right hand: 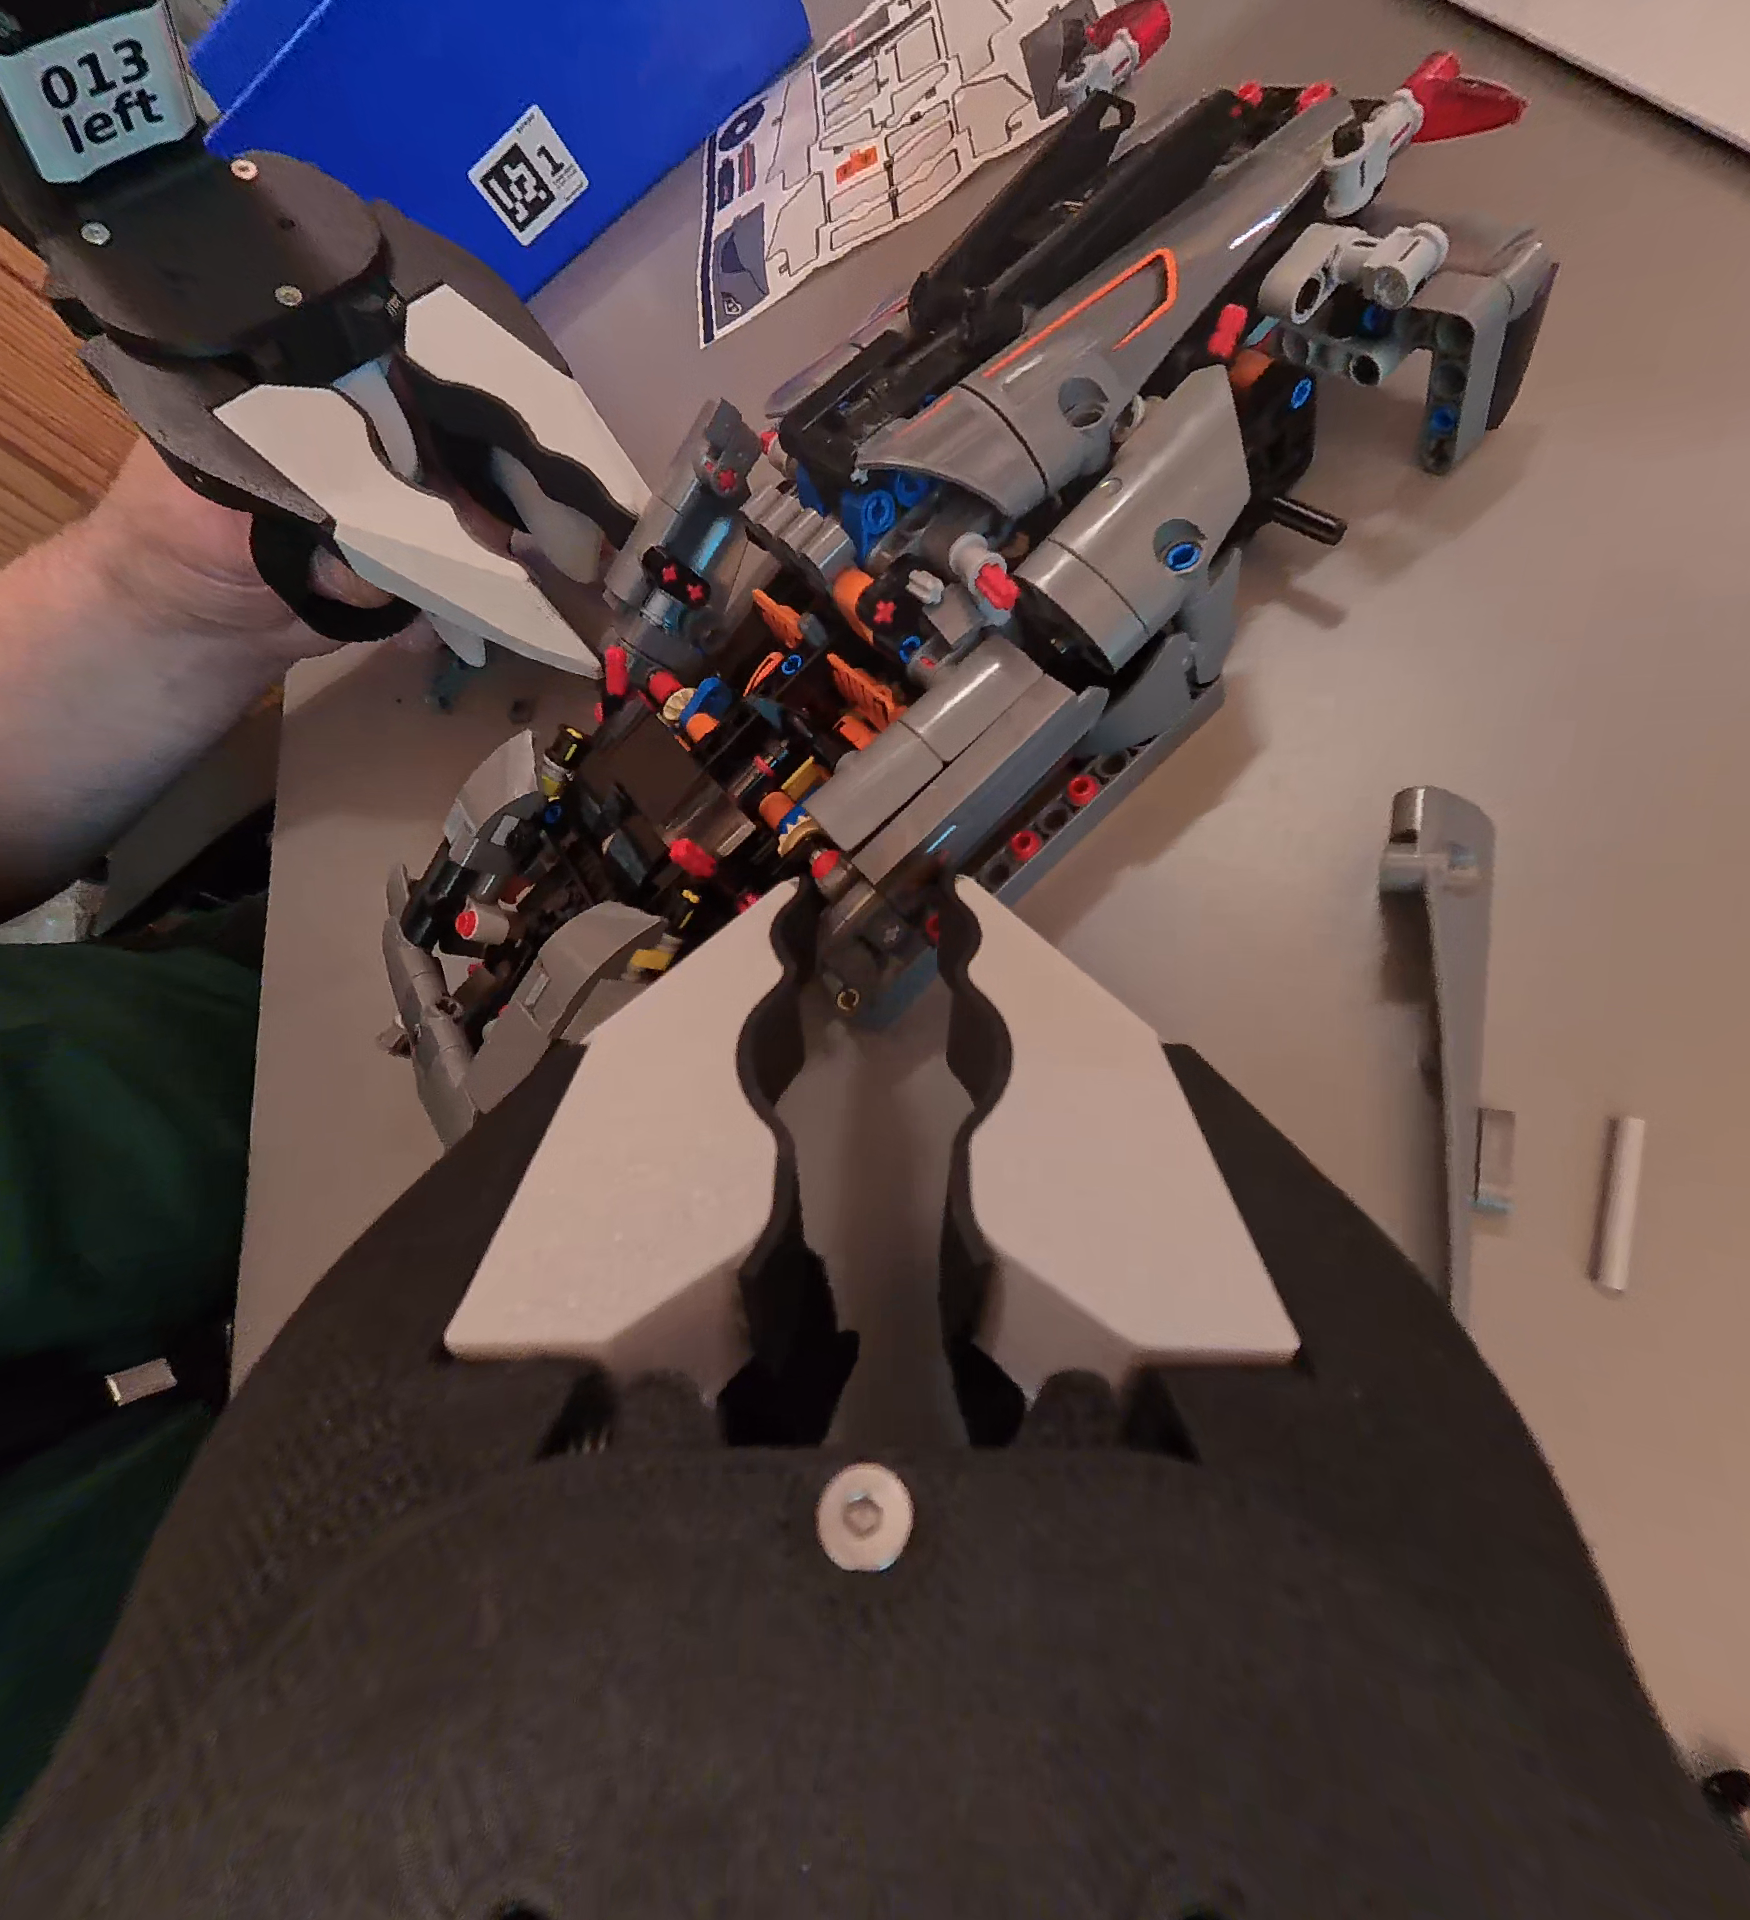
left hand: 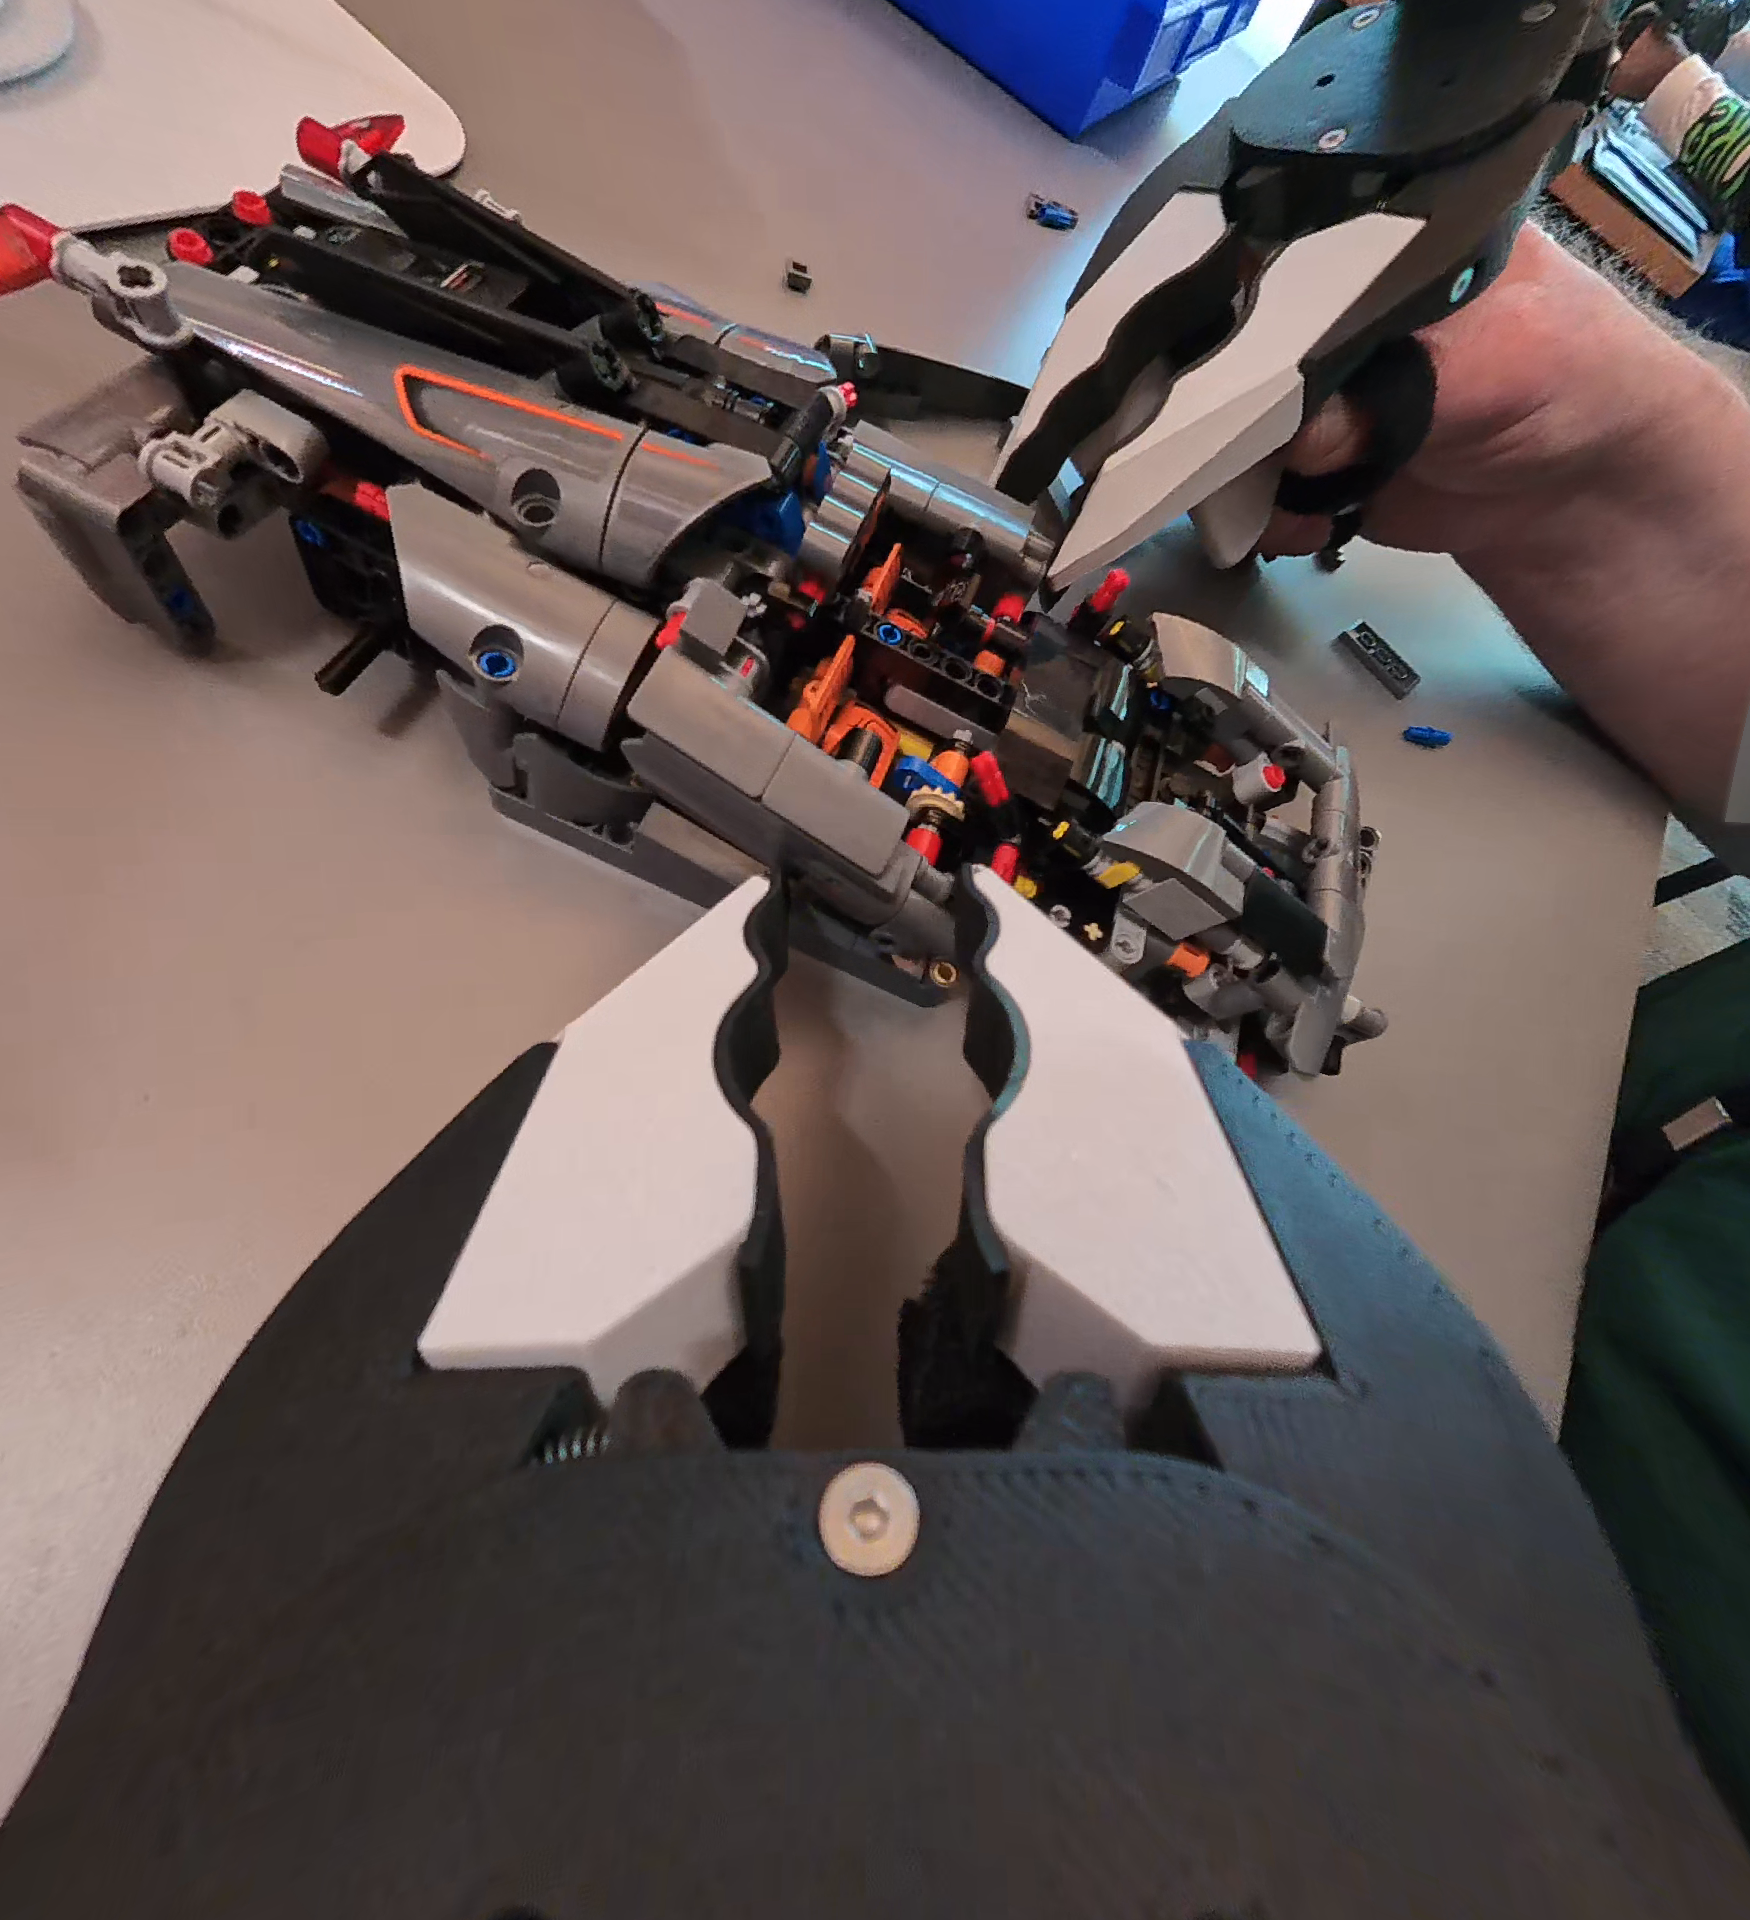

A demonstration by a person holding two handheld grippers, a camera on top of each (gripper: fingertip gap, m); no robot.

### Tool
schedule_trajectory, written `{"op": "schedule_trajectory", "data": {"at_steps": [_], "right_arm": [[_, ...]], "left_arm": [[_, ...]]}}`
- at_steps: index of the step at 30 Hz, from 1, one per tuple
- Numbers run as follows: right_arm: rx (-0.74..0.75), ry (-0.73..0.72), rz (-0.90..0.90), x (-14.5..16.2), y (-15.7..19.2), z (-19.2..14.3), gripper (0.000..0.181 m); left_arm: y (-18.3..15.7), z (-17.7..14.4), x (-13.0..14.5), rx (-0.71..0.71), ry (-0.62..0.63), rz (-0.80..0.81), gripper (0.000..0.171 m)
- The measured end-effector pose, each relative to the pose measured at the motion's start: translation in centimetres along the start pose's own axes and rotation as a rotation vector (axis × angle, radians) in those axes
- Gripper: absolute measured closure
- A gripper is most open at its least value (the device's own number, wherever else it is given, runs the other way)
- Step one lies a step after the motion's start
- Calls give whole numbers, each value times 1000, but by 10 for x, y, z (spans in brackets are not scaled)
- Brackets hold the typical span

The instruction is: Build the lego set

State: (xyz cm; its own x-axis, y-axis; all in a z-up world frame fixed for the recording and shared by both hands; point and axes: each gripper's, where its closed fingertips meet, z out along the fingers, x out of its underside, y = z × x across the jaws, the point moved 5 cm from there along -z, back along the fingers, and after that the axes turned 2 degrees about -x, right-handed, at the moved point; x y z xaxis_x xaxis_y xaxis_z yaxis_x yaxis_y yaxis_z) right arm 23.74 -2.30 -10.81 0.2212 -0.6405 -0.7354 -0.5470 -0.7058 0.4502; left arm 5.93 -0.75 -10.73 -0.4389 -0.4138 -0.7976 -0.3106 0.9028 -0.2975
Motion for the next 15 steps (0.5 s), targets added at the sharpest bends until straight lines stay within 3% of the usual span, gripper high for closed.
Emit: {"op": "schedule_trajectory", "data": {"at_steps": [15], "right_arm": [[116,36,-256,0,8,-1,163]], "left_arm": [[-3,0,1,-62,-1,82,143]]}}
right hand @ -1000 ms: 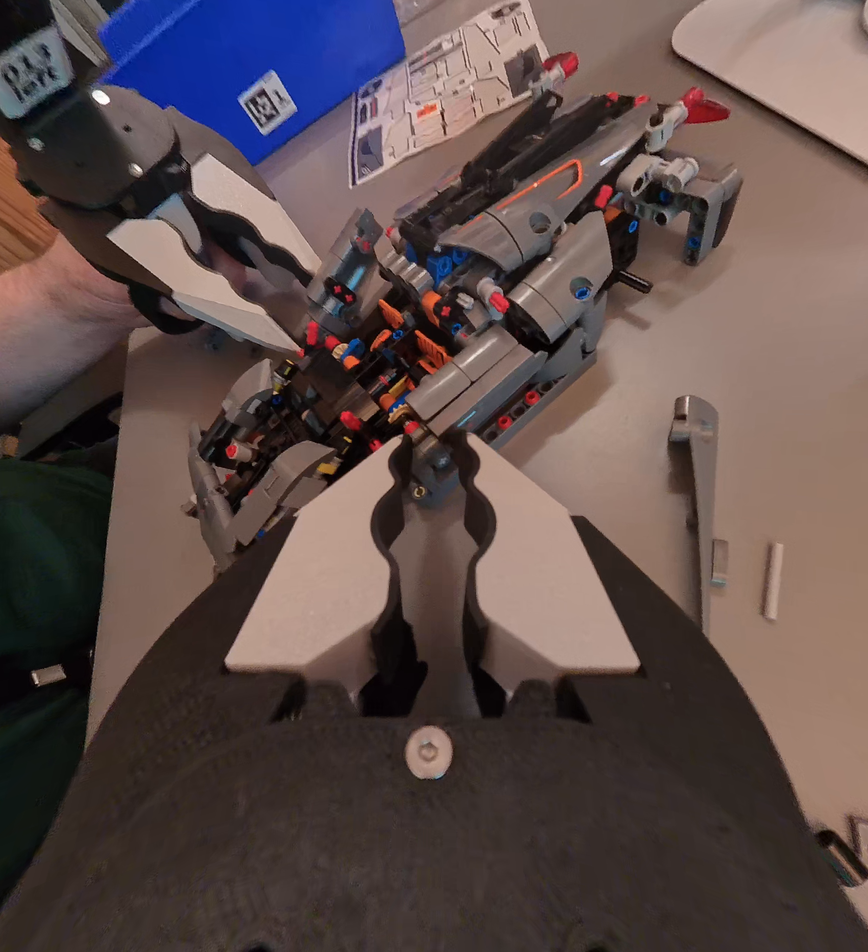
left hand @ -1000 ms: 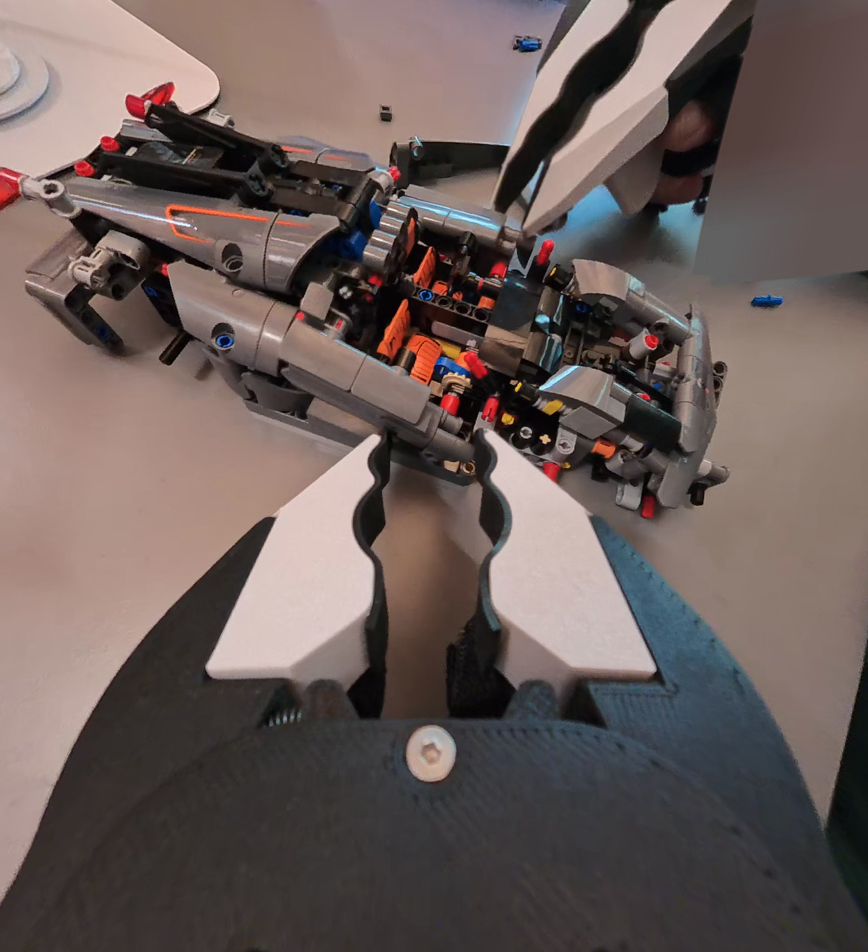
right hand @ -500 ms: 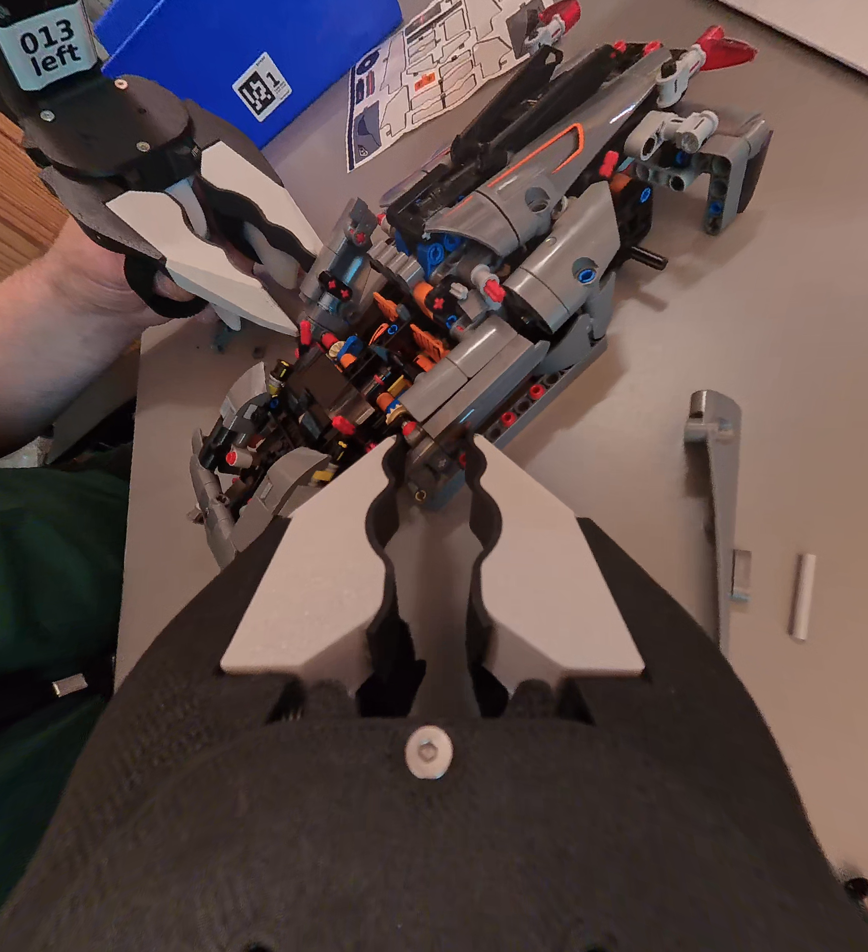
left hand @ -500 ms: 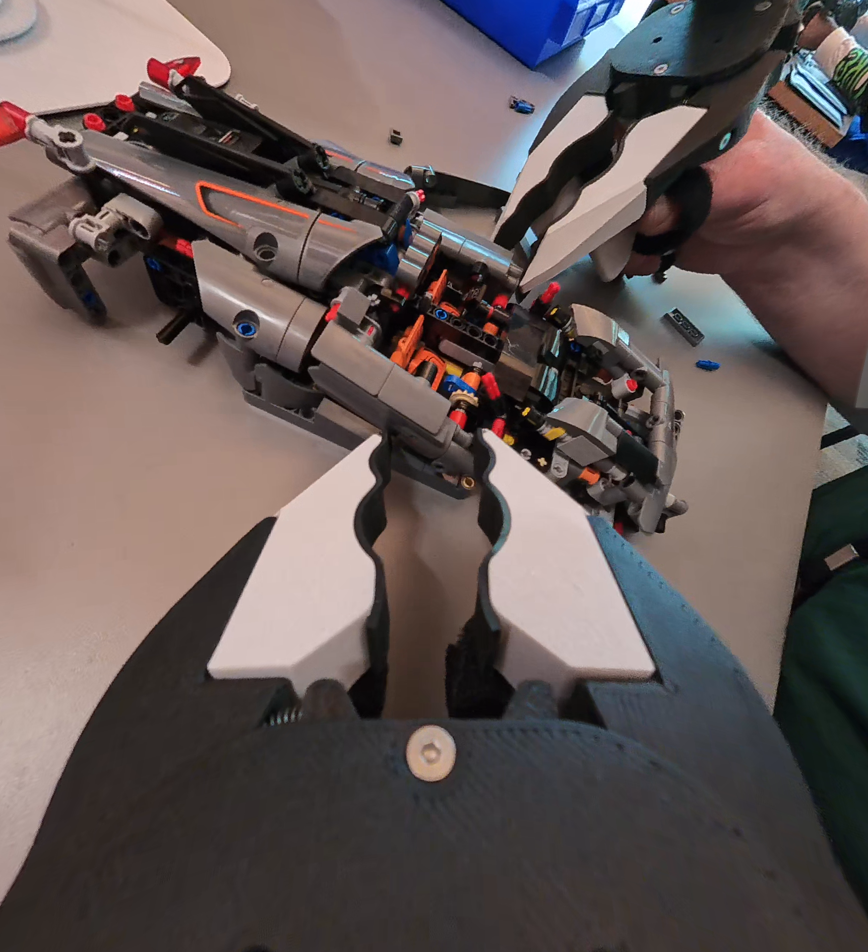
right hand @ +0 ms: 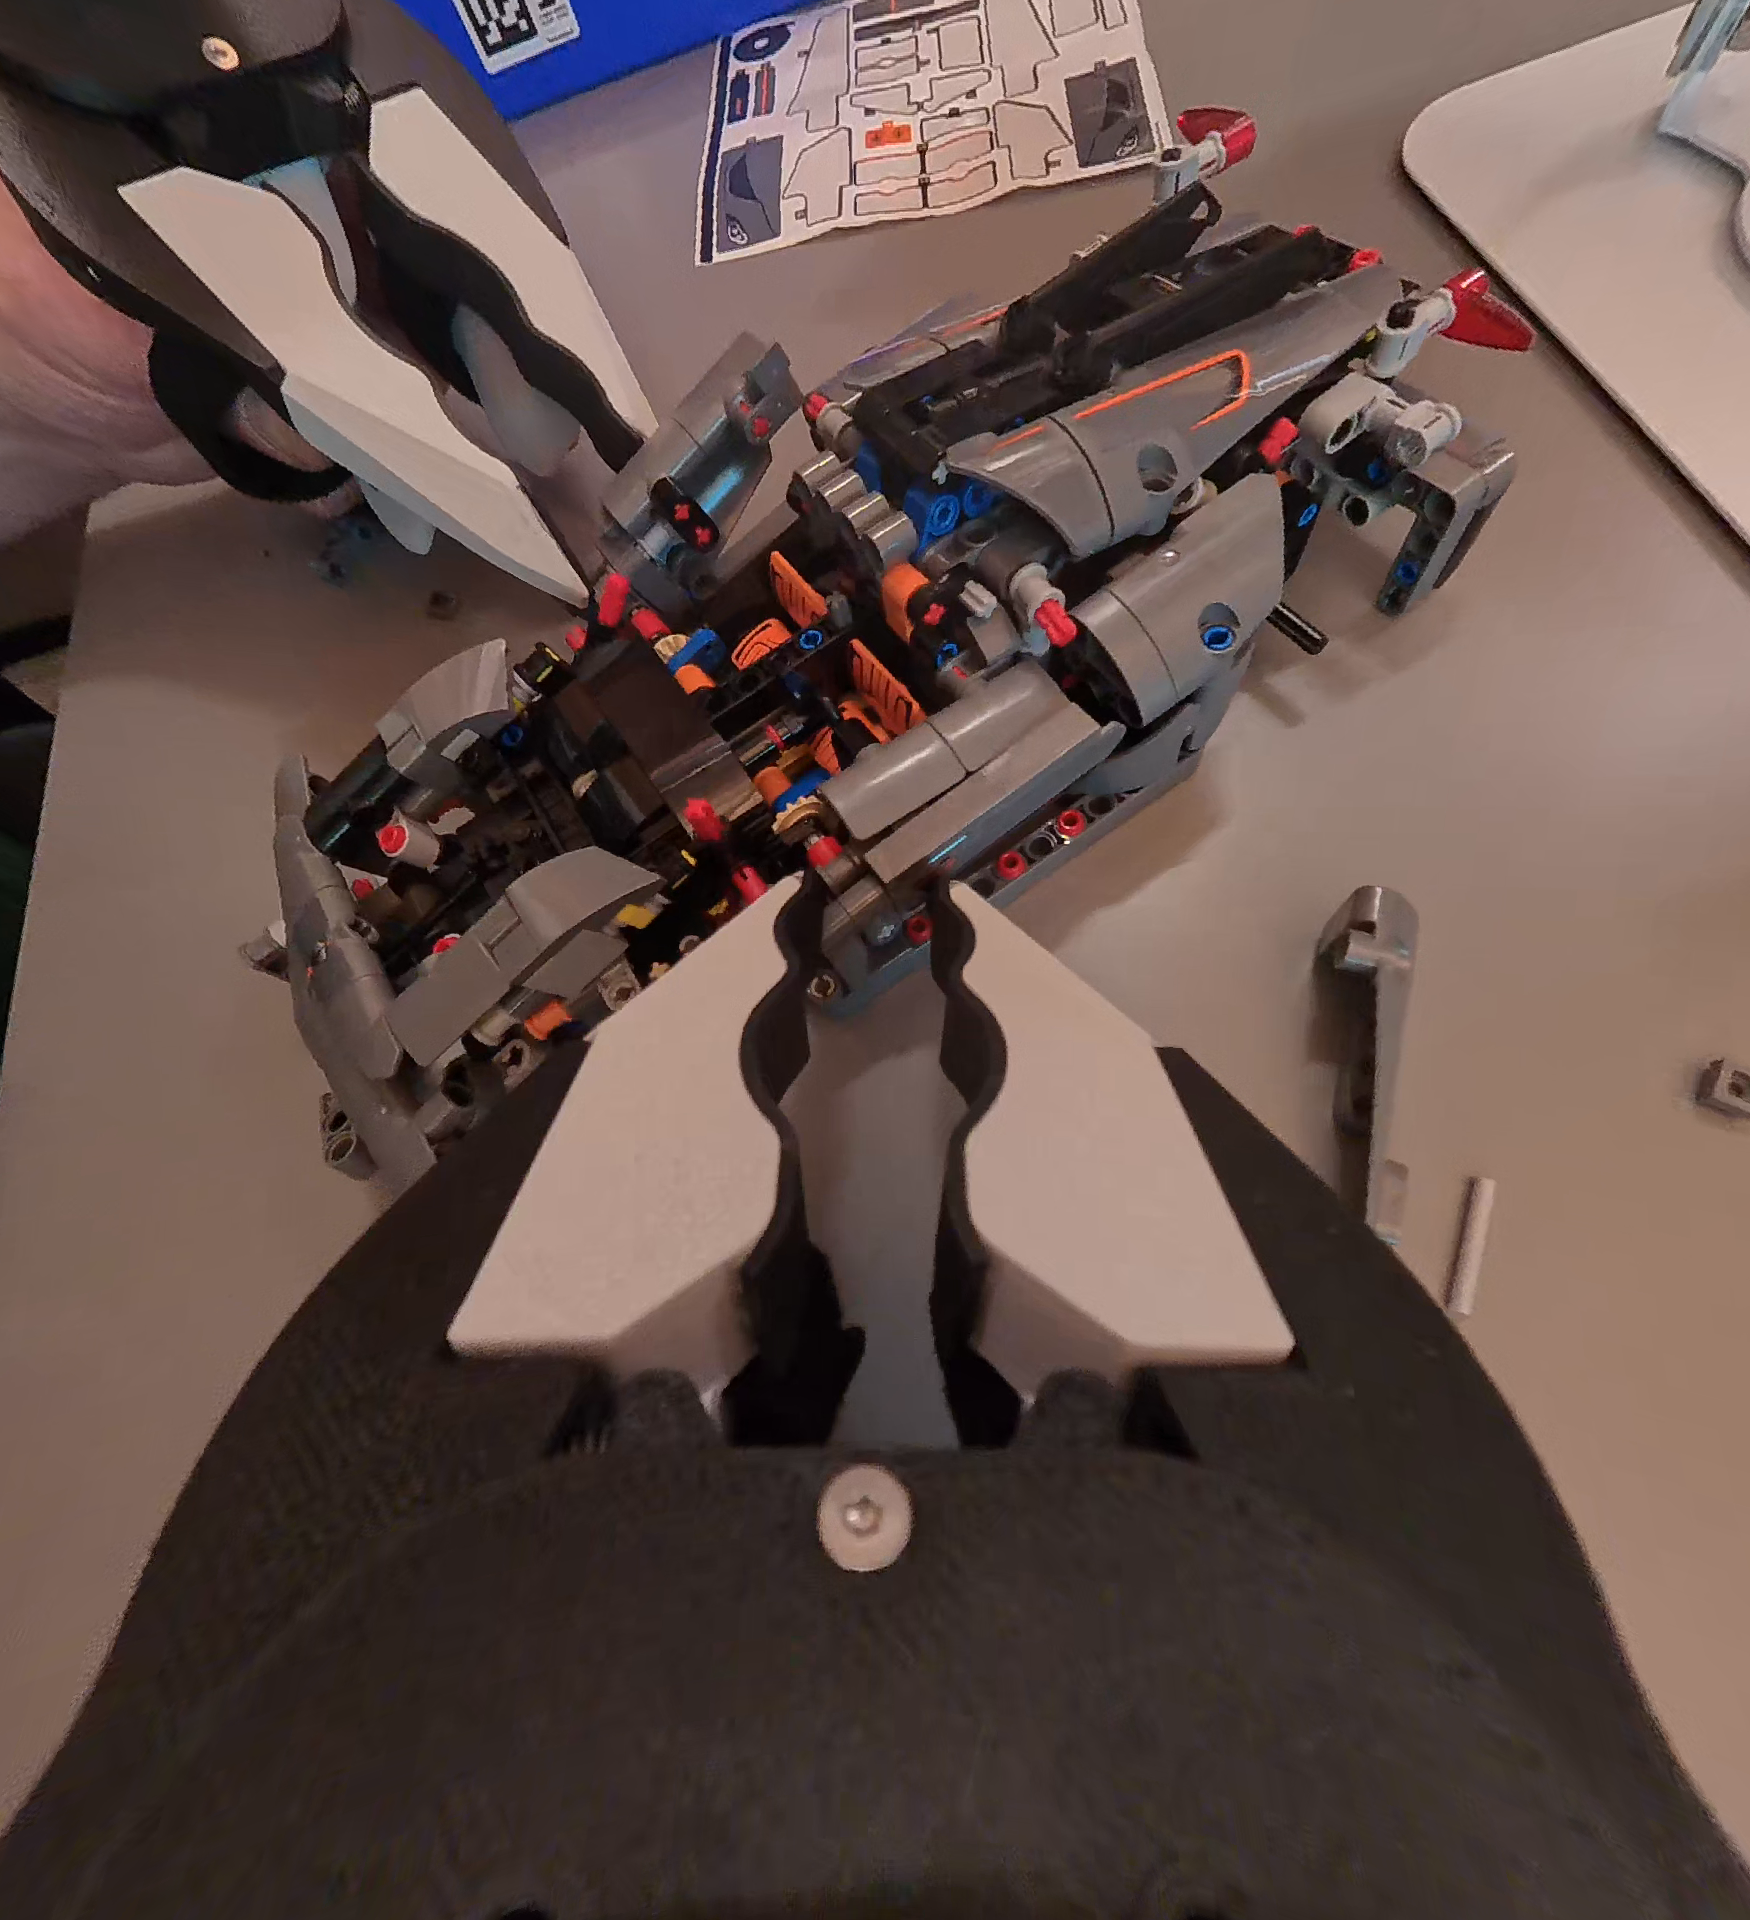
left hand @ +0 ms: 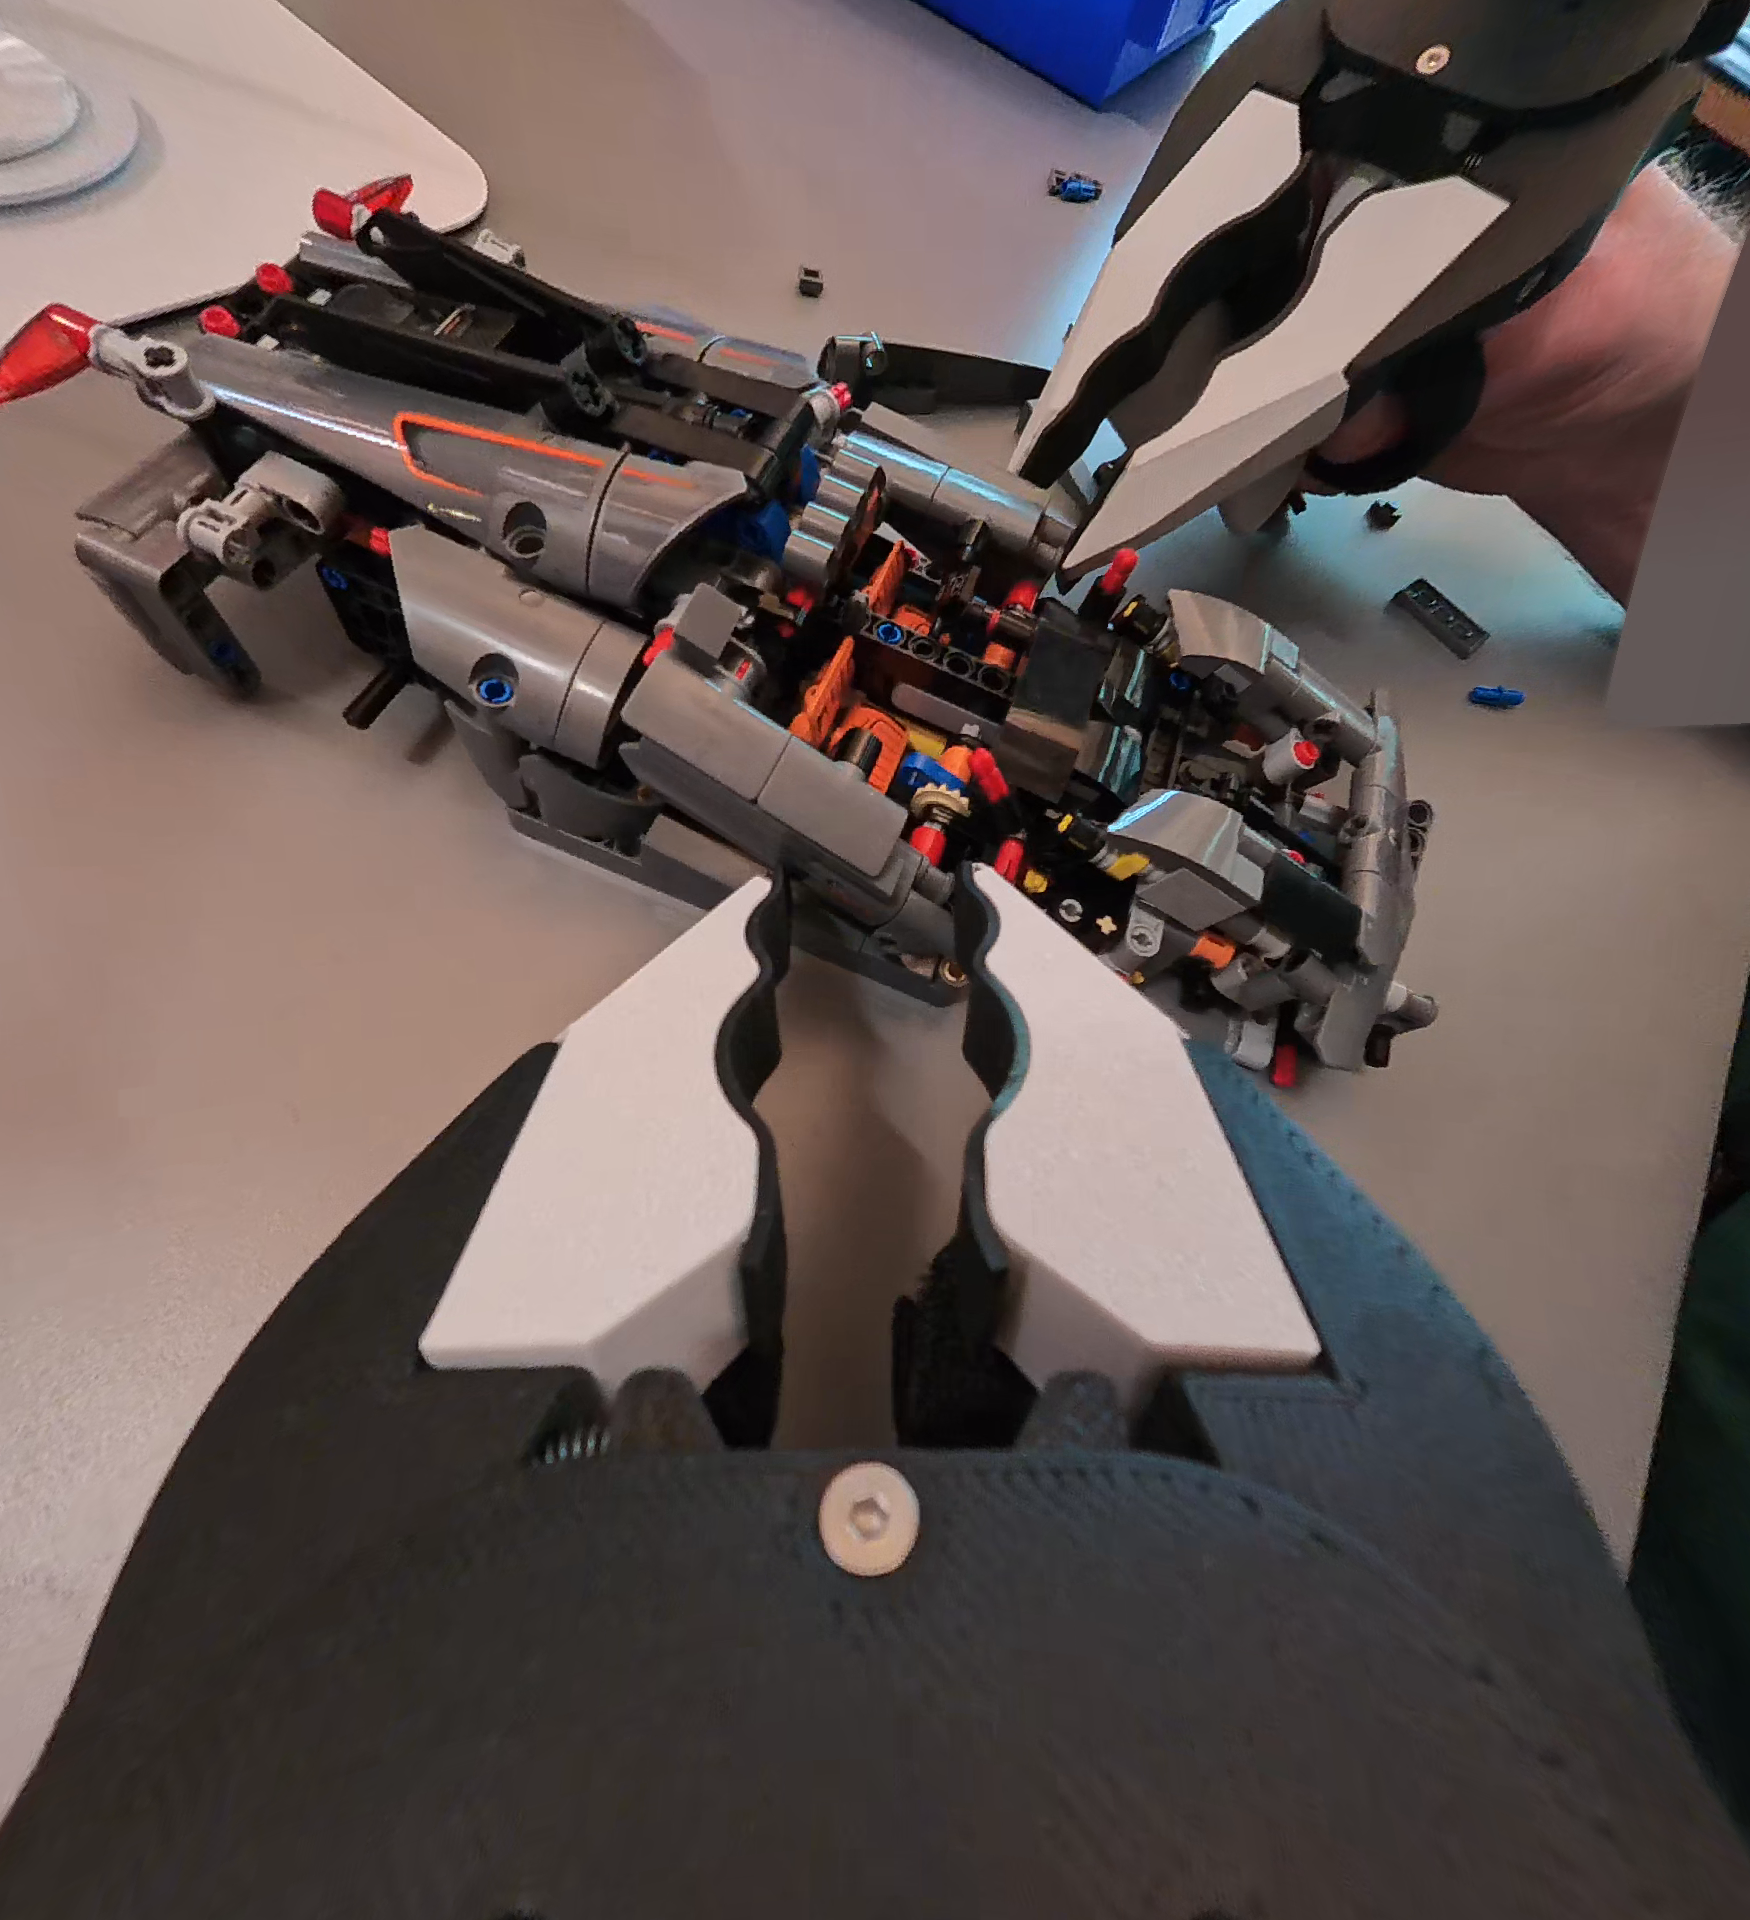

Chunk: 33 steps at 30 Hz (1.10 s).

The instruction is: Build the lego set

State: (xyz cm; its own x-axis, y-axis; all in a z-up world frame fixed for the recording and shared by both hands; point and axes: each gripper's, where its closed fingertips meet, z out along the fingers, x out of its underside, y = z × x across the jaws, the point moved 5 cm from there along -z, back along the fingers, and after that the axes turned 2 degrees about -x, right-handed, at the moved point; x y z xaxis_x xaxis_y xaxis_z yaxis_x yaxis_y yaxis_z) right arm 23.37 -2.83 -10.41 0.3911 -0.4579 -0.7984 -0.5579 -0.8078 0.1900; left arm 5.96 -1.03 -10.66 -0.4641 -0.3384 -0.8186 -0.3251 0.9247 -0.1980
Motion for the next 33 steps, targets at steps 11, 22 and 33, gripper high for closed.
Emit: {"op": "schedule_trajectory", "data": {"at_steps": [11,22,33], "right_arm": [[-86,-101,206,-5,-15,-7,152],[-215,-62,448,-13,-34,11,151],[-266,-83,412,-14,-34,11,166]], "left_arm": [[1,-1,-1,19,-11,-24,141],[11,-7,-7,128,-75,-156,139],[16,-9,-7,122,-90,-182,144]]}}
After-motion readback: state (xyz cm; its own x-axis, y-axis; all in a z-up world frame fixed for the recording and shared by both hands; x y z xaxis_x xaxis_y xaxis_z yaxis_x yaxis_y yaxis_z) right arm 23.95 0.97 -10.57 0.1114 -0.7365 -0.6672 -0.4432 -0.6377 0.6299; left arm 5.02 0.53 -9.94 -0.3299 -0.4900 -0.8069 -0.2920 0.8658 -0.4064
